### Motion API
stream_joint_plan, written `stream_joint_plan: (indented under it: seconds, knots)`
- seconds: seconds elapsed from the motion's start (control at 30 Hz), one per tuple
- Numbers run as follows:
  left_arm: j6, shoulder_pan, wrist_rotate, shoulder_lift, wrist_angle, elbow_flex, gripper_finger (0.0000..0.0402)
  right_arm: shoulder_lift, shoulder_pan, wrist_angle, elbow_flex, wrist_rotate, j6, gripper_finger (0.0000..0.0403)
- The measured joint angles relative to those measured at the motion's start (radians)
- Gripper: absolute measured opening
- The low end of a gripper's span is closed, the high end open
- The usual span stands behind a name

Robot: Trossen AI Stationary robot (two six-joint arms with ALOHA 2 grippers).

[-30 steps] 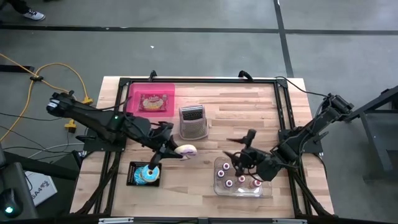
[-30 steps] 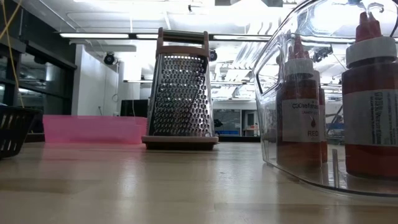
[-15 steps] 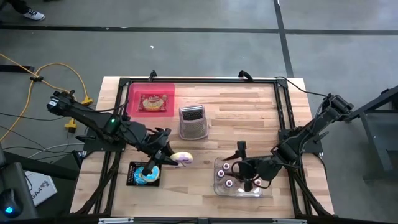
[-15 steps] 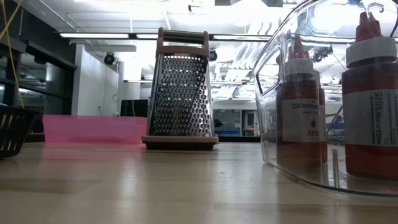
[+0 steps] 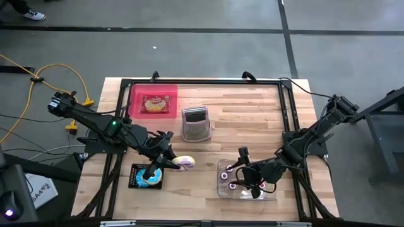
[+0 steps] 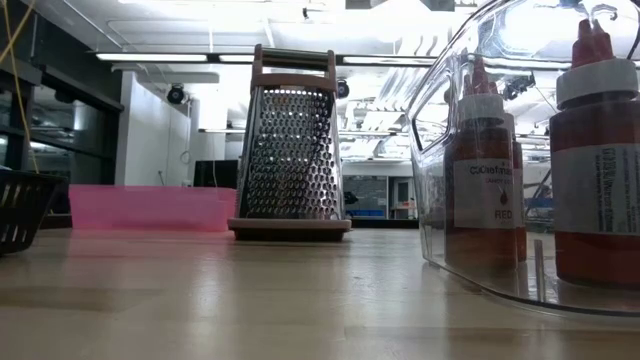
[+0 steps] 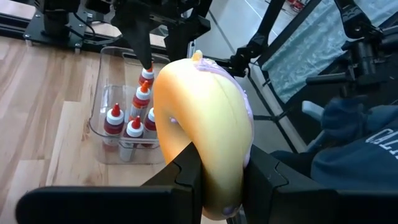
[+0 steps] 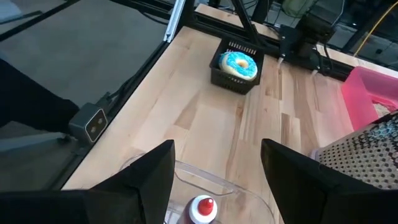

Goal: Pick & Place Food Item
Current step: Put the purple donut toy into the black bin

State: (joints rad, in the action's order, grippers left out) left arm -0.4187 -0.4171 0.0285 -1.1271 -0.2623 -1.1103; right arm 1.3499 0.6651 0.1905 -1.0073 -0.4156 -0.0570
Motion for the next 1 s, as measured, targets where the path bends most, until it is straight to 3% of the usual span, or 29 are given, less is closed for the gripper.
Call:
stream_joint_plan:
  seconds: [0.33,0.67,1.0]
  knots:
    - [0.007,0.001,0.001,0.000,-0.067,0.000,0.0069,0.000,0.000,0.000,0.000,0.000,0.000,0.0227]
    - [0.003,0.001,0.007,0.015,-0.305,0.002,0.0069,0.000,0.000,0.001,0.000,0.000,0.000,0.0227]
    - [-0.089,-0.005,-0.005,0.135,-0.538,0.002,0.0069,0.000,0.000,0.001,0.000,0.000,0.000,0.0227]
